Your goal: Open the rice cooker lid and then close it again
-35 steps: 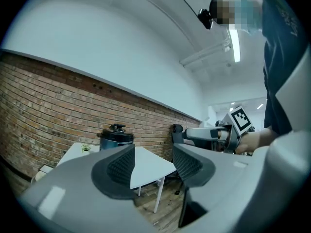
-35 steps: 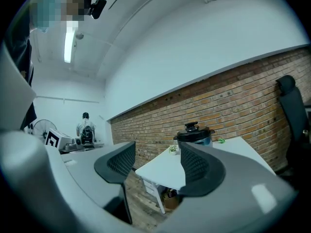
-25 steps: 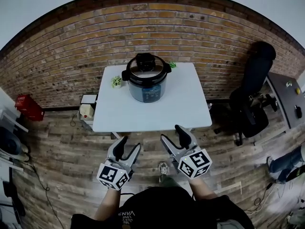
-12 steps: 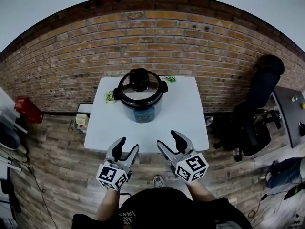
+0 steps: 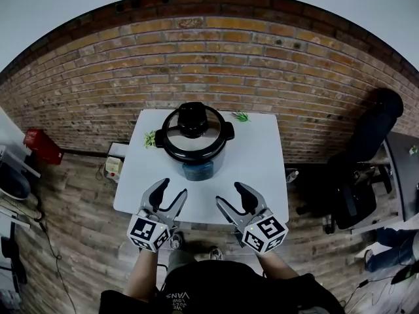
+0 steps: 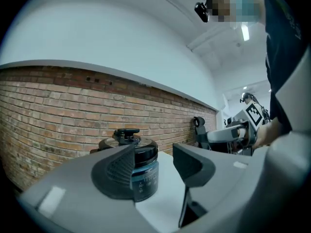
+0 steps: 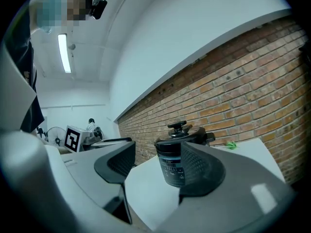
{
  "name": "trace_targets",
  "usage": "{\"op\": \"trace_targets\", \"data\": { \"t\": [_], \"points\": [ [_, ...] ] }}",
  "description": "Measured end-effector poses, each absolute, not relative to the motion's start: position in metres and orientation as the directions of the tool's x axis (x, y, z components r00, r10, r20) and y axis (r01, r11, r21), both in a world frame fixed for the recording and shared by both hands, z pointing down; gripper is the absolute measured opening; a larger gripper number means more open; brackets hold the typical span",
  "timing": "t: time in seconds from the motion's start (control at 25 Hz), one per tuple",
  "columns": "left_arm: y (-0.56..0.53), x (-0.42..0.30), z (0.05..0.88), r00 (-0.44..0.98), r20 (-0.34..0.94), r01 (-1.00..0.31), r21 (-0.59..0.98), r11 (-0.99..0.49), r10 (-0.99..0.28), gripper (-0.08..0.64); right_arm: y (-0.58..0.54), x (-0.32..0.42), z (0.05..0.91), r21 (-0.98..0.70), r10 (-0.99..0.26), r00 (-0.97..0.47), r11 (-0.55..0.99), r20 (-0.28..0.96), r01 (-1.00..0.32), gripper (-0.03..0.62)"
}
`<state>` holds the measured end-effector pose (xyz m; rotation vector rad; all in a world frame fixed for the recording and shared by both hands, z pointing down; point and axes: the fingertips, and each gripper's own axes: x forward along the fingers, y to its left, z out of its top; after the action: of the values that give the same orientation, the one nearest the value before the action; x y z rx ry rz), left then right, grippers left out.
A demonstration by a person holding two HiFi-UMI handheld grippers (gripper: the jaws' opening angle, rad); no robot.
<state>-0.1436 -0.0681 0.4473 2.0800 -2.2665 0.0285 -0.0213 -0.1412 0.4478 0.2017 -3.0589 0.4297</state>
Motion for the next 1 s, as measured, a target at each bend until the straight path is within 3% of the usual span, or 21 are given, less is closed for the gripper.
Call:
{"op": "trace_targets", "data": {
  "t": [1.0],
  "points": [
    [-0.216,-0.242,0.411,0.334,0.177,-0.921,-0.147,-0.36,-0.926,0.296,-0.166,-0.089,0.44,-0.297,-0.313,-0.946,0.898,0.082,-0.323,0.284]
  ]
}}
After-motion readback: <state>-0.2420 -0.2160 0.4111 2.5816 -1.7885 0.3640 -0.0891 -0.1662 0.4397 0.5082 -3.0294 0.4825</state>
